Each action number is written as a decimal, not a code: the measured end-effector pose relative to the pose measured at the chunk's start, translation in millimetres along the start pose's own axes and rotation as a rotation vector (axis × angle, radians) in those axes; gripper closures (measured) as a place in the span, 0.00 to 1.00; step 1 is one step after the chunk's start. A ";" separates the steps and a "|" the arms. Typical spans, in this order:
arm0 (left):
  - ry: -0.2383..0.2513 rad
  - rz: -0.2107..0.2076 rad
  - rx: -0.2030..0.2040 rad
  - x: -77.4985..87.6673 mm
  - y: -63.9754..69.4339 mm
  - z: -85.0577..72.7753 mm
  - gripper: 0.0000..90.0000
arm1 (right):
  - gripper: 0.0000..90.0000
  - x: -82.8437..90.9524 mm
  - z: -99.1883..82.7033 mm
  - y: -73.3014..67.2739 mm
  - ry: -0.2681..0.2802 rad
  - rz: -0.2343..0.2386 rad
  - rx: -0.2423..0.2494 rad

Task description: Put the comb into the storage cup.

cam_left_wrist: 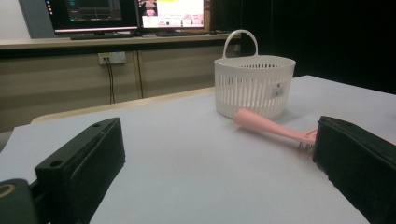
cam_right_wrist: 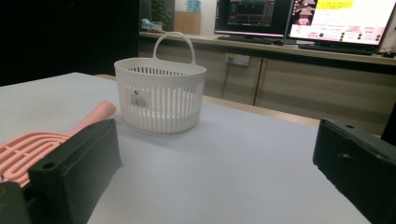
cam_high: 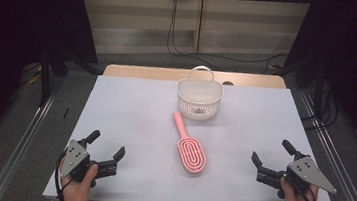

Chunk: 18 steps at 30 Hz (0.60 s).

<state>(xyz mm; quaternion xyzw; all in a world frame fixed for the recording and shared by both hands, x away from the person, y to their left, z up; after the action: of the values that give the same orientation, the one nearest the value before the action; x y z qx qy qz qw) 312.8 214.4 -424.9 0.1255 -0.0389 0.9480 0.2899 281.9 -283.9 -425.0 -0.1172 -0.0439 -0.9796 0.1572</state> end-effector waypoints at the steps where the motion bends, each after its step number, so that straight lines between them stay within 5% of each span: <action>1: 0.001 -0.001 0.000 0.3 0.4 0.0 0.03 | 0.00 -1.3 1.2 -2.5 0.003 0.005 0.009; 9: -0.001 0.015 -0.004 -0.1 1.2 0.4 0.03 | 0.00 -8.2 6.8 -14.8 0.014 0.040 0.024; 11: -0.004 0.013 -0.003 -0.1 2.1 -0.1 0.03 | 0.01 -11.2 9.2 -18.7 0.009 0.000 0.058; 13: -0.005 0.012 -0.015 0.3 2.4 0.1 0.03 | 0.00 -13.2 12.0 -20.3 0.026 0.034 0.026; 18: 0.006 0.012 -0.005 -0.3 2.0 1.1 0.03 | 0.00 -21.0 22.2 -30.2 0.058 0.087 0.046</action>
<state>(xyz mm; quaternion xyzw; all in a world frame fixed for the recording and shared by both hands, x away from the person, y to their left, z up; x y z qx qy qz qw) 312.2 212.3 -423.9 0.1218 -0.0411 0.9500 0.2845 296.5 -246.3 -410.1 -0.0871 -0.0567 -0.9736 0.2032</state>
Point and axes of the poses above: each handheld gripper's, and its own axes: x roughly backward along the jaws, z roughly out of its top, y roughly to its right, the point moved 3 cm from there along -x, roughly forward along the jaws, and after that the axes turned 8 degrees about -y, right-handed, at the moved point
